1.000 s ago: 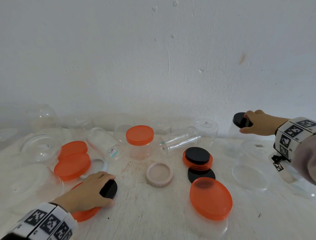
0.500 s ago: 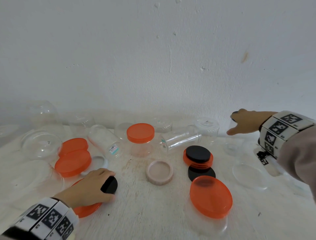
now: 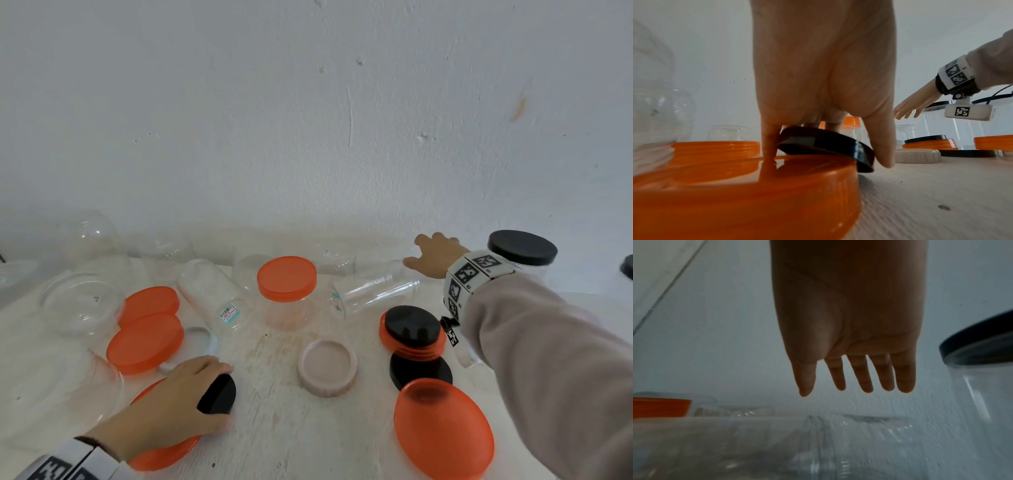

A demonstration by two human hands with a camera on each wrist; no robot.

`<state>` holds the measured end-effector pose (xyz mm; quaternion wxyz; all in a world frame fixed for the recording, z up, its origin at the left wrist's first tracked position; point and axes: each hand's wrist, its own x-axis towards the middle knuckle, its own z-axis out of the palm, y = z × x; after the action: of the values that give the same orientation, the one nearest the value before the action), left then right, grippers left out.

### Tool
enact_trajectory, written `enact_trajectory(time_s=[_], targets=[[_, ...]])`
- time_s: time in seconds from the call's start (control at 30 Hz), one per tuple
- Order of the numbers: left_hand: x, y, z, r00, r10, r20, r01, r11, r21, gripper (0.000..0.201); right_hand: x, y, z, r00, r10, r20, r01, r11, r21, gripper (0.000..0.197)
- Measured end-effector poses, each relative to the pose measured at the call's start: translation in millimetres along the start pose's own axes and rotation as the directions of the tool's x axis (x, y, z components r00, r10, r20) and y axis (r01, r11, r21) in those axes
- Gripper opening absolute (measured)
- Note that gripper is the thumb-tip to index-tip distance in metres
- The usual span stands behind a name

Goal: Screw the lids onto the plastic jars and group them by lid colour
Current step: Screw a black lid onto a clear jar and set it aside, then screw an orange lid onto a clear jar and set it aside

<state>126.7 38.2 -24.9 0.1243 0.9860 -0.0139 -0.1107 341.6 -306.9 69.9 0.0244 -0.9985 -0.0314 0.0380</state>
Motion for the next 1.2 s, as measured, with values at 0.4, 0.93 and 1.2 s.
enact_trajectory(time_s=[0.4,0.93,1.2], targets=[[3,-3,8,0.999,-0.005,-0.054,0.007,0.999,0.036,0.074,44,21,16,0.973,0.213,0.088,-0.228,0.95,0.213,0.082],[-2,9,-1,0.999,-0.009,-0.036,0.009,1.0,-0.003,0.067,19,14,3,0.939,0.23,-0.255,-0.214,0.973,0.088,0.089],[-4,25,-6,0.999,-0.049,0.021,0.046,0.991,0.127,0.073,-4,14,-19,0.89,0.114,-0.443,-0.071,0.991,0.112,0.103]])
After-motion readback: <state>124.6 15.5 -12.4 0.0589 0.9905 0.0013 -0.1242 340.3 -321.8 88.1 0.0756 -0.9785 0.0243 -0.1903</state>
